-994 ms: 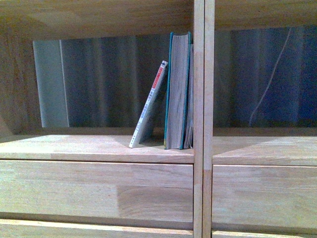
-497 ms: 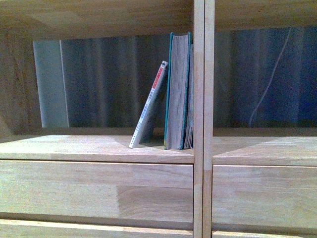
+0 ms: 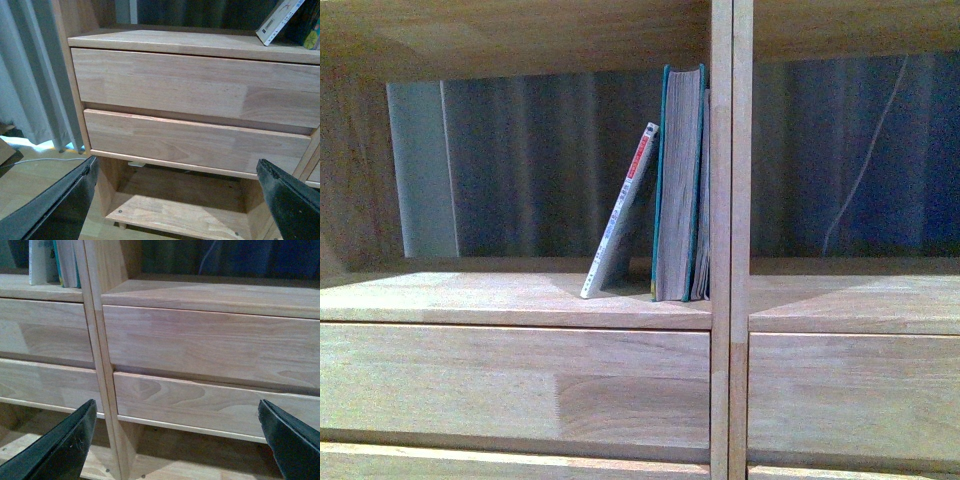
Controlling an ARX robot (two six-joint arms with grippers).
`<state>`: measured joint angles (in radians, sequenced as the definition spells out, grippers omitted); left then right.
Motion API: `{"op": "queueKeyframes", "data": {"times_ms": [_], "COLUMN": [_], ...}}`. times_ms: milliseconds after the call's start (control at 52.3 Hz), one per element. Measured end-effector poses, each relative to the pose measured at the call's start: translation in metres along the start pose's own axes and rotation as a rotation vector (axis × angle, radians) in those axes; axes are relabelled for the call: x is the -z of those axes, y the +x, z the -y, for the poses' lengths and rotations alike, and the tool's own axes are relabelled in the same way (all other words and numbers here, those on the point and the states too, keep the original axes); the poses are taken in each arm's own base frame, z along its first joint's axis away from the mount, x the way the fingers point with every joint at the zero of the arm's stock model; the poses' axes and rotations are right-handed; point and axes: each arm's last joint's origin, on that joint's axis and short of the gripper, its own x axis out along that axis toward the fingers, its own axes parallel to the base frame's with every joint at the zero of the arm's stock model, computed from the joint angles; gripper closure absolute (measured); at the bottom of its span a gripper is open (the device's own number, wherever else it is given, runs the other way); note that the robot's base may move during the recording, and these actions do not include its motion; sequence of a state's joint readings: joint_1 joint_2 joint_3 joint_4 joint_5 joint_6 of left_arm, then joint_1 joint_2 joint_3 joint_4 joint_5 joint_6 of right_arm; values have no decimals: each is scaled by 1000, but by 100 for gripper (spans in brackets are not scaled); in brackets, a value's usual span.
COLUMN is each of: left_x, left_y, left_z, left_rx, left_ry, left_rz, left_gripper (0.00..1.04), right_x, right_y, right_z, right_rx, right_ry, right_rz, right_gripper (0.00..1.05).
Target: Organize books on shelf
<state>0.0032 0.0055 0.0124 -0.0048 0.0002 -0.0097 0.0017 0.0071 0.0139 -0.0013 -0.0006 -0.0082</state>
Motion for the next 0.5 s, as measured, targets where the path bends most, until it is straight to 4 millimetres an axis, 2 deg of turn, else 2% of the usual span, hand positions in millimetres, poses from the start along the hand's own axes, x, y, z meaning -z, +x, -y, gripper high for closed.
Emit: {"op": "queueKeyframes", "data": {"times_ms": [497], "left_x": [0], "left_y": [0], "left_z": [0], "left_rx": [0], "left_ry": [0], "left_rz": [0], "left_gripper": [7], "right_x": [0], "right_y": [0], "right_z": [0], "right_rx": [0], "right_ry": [0], "right_rz": [0], "right_gripper": [7]}}
